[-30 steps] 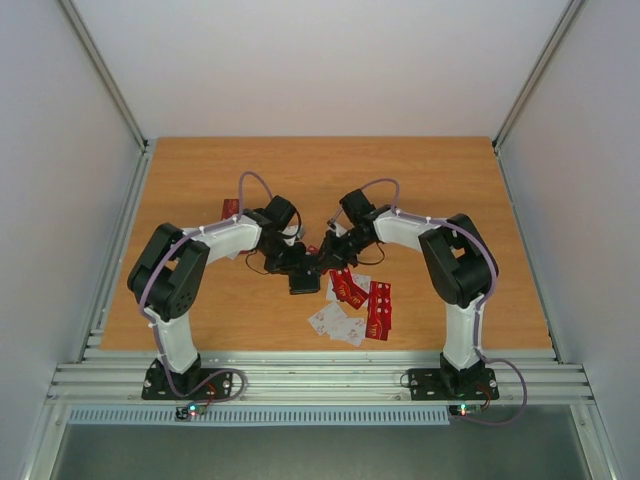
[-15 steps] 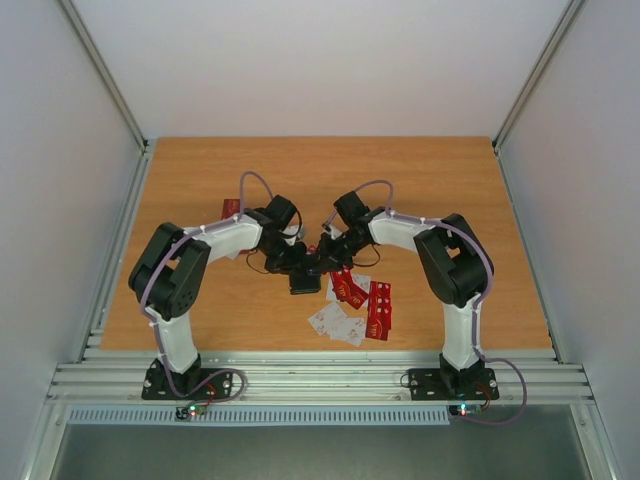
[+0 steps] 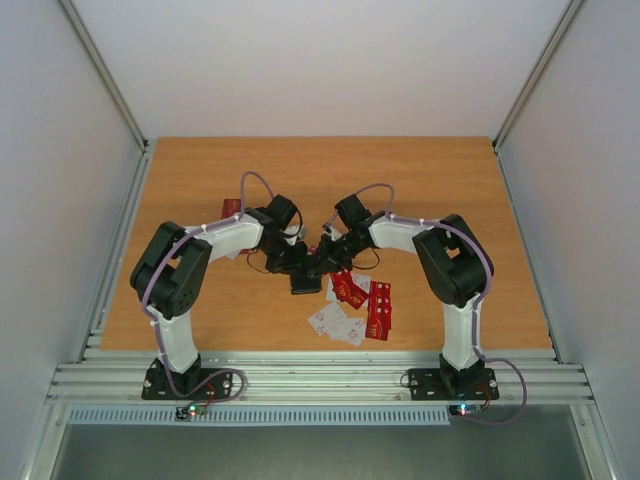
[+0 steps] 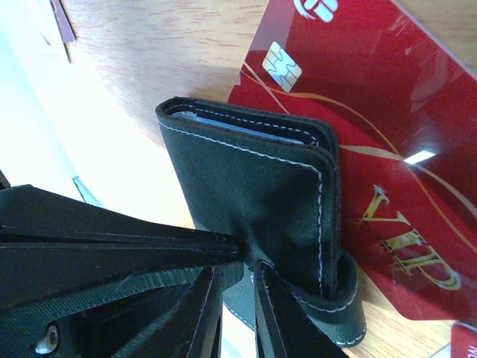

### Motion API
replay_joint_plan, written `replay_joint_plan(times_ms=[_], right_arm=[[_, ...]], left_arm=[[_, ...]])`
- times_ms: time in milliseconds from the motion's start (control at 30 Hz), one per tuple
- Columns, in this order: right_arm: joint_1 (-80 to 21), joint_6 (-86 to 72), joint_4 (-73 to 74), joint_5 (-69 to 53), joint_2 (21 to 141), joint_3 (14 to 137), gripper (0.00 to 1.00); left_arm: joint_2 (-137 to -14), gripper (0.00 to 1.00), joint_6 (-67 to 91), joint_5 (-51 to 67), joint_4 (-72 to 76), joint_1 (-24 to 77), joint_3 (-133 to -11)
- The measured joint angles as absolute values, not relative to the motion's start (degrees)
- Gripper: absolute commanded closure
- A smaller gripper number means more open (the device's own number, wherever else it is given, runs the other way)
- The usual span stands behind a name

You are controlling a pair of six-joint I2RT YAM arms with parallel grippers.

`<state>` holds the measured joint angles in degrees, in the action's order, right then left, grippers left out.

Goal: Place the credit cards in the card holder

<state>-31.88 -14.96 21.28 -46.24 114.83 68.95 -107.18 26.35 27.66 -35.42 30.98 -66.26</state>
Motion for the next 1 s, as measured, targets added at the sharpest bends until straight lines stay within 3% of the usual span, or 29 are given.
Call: replay_joint_plan(times_ms=[433, 733, 1000], right_arm=[[-31.4, -13.8, 16.8, -46.1, 113.3, 66.6, 0.86], [-31.6, -4.7, 30.2, -37.6, 103.9, 68.6, 0.86], [-33.5, -0.1, 36.1, -32.1, 104.6, 68.9, 0.86]], left_arm=[[-107.3, 1.00, 26.3, 27.7, -35.7, 31.0, -66.5], [-107.3, 1.00, 26.1, 27.6, -35.8, 31.0, -66.6], [-107.3, 1.00, 26.1, 27.6, -36.0, 31.0, -66.7]])
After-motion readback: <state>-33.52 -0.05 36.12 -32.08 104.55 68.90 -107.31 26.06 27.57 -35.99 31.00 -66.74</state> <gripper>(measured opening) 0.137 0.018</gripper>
